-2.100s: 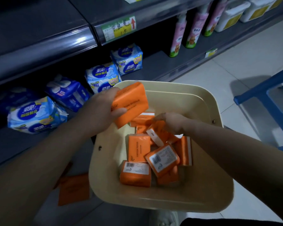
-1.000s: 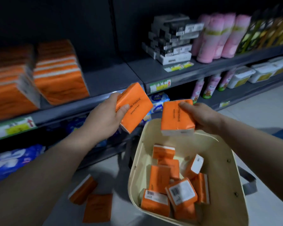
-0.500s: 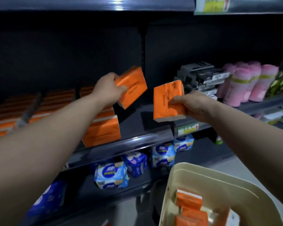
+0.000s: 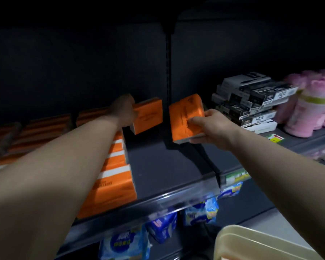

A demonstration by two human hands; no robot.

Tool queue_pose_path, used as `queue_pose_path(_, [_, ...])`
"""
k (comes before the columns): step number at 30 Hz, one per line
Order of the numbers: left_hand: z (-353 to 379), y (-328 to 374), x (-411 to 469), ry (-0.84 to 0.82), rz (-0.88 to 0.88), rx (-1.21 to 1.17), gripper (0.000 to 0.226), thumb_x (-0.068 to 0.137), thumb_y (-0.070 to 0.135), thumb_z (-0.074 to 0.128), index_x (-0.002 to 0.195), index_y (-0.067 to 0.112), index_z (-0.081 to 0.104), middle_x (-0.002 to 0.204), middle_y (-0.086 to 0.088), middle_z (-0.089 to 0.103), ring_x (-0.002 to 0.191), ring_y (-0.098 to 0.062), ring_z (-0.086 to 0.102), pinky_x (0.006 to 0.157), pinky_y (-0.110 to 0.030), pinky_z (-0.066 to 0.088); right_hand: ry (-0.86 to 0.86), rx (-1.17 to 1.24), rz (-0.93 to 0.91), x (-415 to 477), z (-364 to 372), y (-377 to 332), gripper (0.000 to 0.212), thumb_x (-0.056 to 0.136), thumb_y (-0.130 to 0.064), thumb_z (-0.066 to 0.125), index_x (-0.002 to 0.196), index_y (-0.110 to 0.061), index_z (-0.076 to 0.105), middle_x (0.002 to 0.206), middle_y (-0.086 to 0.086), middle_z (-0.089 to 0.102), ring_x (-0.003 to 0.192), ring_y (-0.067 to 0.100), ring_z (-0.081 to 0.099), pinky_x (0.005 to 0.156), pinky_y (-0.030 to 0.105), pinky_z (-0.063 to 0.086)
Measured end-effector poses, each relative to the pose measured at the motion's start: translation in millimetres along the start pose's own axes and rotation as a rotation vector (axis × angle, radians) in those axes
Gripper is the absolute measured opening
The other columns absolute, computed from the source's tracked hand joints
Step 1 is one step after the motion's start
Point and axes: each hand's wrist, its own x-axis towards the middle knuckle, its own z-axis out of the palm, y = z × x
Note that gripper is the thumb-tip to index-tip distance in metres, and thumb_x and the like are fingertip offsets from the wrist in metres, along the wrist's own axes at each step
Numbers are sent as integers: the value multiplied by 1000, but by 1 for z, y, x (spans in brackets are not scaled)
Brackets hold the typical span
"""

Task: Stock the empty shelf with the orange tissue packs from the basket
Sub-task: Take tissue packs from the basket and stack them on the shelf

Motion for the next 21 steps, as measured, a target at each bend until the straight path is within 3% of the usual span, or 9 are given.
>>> queue_pose_path(5, [13,-13,21,-27,-4,77,21,83,11,62,104,8,62,109,-16,62,101,-34,58,87,-37,47,30,-49,-65,21,3,8,48,83,-9,65,123,-9,38,109,16,57,82,30,67,53,35,59])
queue_pose_path(10, [11,-15,30,-37,-5,162,20,86,10,58,106,5,60,109,-20,61,102,-37,57,88,-41,47,75,-51,-102,34,6,9,49,80,-6,65,122,-6,40,108,17,58,77,29,68,53,35,58])
queue_pose_path(14, [7,-20,34,-37,-25,227,30,87,1,52,115,1,61,123,-23,58,115,-39,54,99,-46,44,85,-87,-130,38,9,4,55,79,-6,67,127,-3,40,110,17,58,78,29,68,53,35,59])
queue_pose_path(21, [4,-16,29,-72,-98,199,36,83,1,56,119,-1,59,128,-23,55,118,-39,52,100,-47,44,82,-166,-204,38,14,3,46,76,-8,71,116,-16,48,91,0,56,79,23,66,64,37,61])
